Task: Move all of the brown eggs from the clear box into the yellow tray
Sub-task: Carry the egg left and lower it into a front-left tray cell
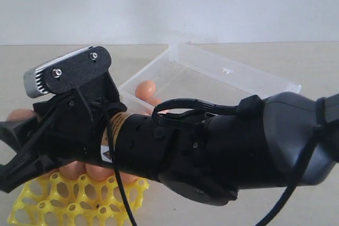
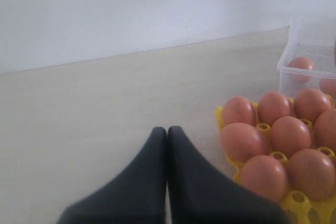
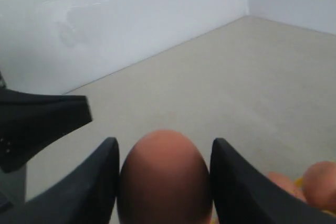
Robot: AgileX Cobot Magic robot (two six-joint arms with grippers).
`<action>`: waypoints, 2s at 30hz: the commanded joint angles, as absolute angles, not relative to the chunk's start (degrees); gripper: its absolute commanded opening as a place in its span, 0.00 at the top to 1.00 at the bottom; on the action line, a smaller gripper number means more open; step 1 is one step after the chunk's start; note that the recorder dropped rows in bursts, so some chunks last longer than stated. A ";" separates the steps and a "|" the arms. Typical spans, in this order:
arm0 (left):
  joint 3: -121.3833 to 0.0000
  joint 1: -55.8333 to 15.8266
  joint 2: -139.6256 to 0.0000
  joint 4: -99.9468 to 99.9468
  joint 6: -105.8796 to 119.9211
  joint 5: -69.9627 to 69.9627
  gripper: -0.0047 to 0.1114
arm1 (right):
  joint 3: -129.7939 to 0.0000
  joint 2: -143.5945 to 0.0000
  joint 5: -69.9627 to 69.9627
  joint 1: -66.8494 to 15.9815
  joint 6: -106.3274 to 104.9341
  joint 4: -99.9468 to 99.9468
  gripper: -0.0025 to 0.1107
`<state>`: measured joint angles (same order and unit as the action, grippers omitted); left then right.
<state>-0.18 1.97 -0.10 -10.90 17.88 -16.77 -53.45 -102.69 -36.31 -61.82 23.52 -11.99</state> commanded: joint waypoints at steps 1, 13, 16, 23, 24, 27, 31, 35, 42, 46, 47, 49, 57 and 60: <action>0.00 1.47 0.00 -10.86 18.03 -16.27 1.00 | -53.18 -104.11 -37.13 -61.80 32.66 -20.01 0.98; 0.00 1.47 0.00 -10.86 18.03 -16.27 1.00 | -54.31 -116.23 -49.00 -61.80 35.58 -19.07 0.98; 0.00 1.47 0.00 -10.86 18.03 -16.27 1.00 | -56.03 -117.96 -49.00 -61.80 36.88 -19.19 0.98; 0.00 1.47 0.00 -10.86 18.03 -16.27 1.00 | -61.51 -121.31 -47.83 -61.80 38.76 -19.95 0.98; 0.00 1.47 0.00 -10.86 18.03 -16.27 1.00 | -62.03 -121.74 -47.70 -61.80 38.98 -19.95 0.98; 0.00 1.47 0.00 -10.86 18.03 -16.27 1.00 | -62.94 -123.27 -47.49 -61.80 39.10 -19.95 0.98; 0.00 1.47 0.00 -10.86 18.03 -16.27 1.00 | -63.77 -124.71 -45.35 -61.80 40.06 -19.95 0.98; 0.00 1.47 0.00 -10.86 18.03 -16.27 1.00 | -64.14 -124.81 -42.35 -61.80 40.06 -20.20 0.98; 0.00 1.47 0.00 -10.86 18.03 -16.27 1.00 | -64.14 -125.29 -40.88 -61.80 33.35 -22.66 0.98; 0.00 1.47 0.00 -10.86 18.03 -16.27 1.00 | -64.14 -125.19 -41.26 -61.80 27.42 -24.85 0.98; 0.00 1.47 0.00 -10.86 18.03 -16.27 1.00 | -64.14 -125.19 -41.36 -61.80 27.27 -24.85 0.98; 0.00 1.47 0.00 -10.86 18.03 -16.27 1.00 | -64.14 -125.19 -41.36 -61.80 26.71 -24.74 0.98; 0.00 1.47 0.00 -10.86 18.03 -16.27 1.00 | -64.14 -125.19 -41.36 -61.80 26.26 -24.74 0.96; 0.00 1.47 0.00 -10.86 18.03 -16.27 1.00 | -64.14 -125.19 -41.36 -61.80 24.76 -24.74 0.86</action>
<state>-0.18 1.97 -0.10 -10.90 17.98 -16.77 -64.41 -125.53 -41.13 -61.82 26.40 -24.13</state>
